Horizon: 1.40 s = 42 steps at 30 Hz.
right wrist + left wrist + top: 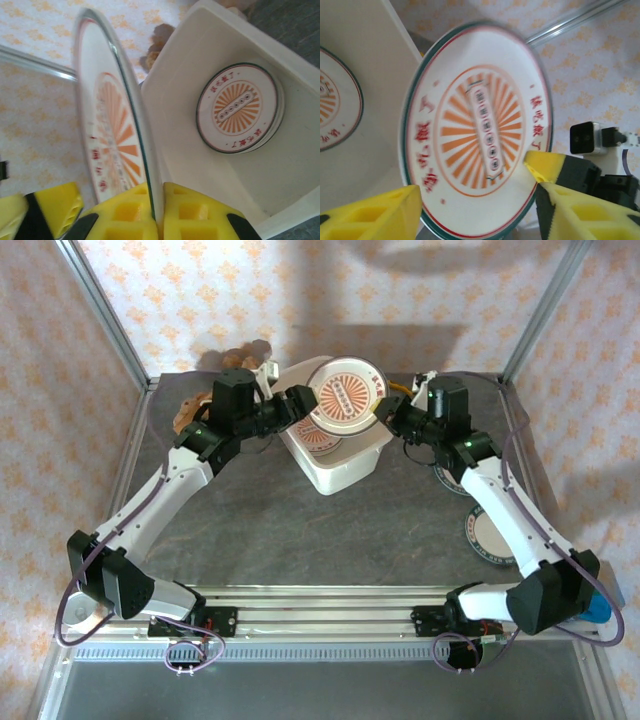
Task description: Place the plates into the plastic bin on the countertop
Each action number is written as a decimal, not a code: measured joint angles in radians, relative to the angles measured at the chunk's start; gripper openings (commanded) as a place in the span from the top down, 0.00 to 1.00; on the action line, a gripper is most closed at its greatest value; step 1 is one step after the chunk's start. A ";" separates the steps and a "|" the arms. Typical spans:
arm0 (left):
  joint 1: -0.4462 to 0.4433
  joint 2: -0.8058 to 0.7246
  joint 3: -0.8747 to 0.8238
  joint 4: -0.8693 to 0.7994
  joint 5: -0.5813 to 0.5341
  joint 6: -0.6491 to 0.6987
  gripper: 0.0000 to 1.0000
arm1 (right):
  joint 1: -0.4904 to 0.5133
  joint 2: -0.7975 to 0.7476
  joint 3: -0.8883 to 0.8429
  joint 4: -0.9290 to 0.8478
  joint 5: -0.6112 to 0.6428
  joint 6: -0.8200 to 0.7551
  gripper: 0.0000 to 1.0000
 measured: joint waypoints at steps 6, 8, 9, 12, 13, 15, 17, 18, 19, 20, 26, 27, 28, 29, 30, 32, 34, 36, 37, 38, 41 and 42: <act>0.086 -0.071 0.016 -0.026 -0.031 0.049 0.33 | -0.002 0.055 0.000 0.016 0.066 0.039 1.00; 0.116 -0.097 0.017 -0.038 -0.042 0.072 0.33 | -0.002 0.090 0.000 0.041 0.079 0.067 1.00; 0.132 -0.111 0.016 -0.045 -0.045 0.087 0.33 | -0.002 0.110 0.000 0.053 0.089 0.081 1.00; 0.162 -0.157 -0.006 -0.056 -0.068 0.128 0.33 | 0.002 0.165 0.000 0.067 0.124 0.117 1.00; 0.169 -0.174 -0.019 -0.065 -0.075 0.144 0.33 | 0.005 0.185 0.002 0.067 0.141 0.129 1.00; 0.184 -0.201 -0.042 -0.092 -0.089 0.169 0.33 | 0.013 0.227 0.018 0.064 0.161 0.144 1.00; 0.199 -0.222 -0.066 -0.114 -0.101 0.191 0.33 | 0.027 0.273 0.050 0.058 0.181 0.151 1.00; 0.208 -0.231 -0.079 -0.127 -0.105 0.200 0.33 | 0.035 0.299 0.075 0.053 0.192 0.154 1.00; 0.220 -0.240 -0.096 -0.140 -0.111 0.211 0.33 | 0.046 0.323 0.100 0.051 0.201 0.156 1.00; 0.230 -0.245 -0.106 -0.152 -0.114 0.217 0.33 | 0.055 0.343 0.121 0.050 0.206 0.160 1.00; 0.315 -0.282 -0.161 -0.202 -0.125 0.239 0.33 | 0.109 0.465 0.238 0.035 0.255 0.219 1.00; 0.325 -0.291 -0.169 -0.207 -0.128 0.242 0.33 | 0.113 0.485 0.256 0.024 0.265 0.227 1.00; 0.330 -0.298 -0.176 -0.210 -0.128 0.245 0.33 | 0.114 0.504 0.274 0.014 0.272 0.233 1.00; 0.334 -0.304 -0.181 -0.212 -0.128 0.246 0.33 | 0.116 0.524 0.293 0.002 0.279 0.238 1.00; 0.339 -0.310 -0.187 -0.215 -0.128 0.249 0.33 | 0.119 0.546 0.313 -0.008 0.285 0.241 1.00; 0.348 -0.316 -0.196 -0.217 -0.128 0.249 0.33 | 0.124 0.587 0.354 -0.027 0.296 0.251 1.00; 0.358 -0.317 -0.202 -0.222 -0.127 0.249 0.33 | 0.138 0.628 0.393 -0.039 0.310 0.264 1.00; 0.365 -0.316 -0.207 -0.224 -0.127 0.249 0.33 | 0.159 0.653 0.414 -0.052 0.333 0.286 1.00; 0.367 -0.314 -0.207 -0.228 -0.127 0.249 0.33 | 0.172 0.665 0.419 -0.058 0.349 0.296 1.00; 0.369 -0.312 -0.207 -0.228 -0.126 0.249 0.33 | 0.183 0.674 0.422 -0.064 0.360 0.307 1.00; 0.370 -0.301 -0.207 -0.227 -0.120 0.249 0.33 | 0.214 0.698 0.423 -0.091 0.400 0.340 1.00; 0.370 -0.296 -0.208 -0.228 -0.119 0.249 0.33 | 0.222 0.705 0.423 -0.100 0.415 0.350 1.00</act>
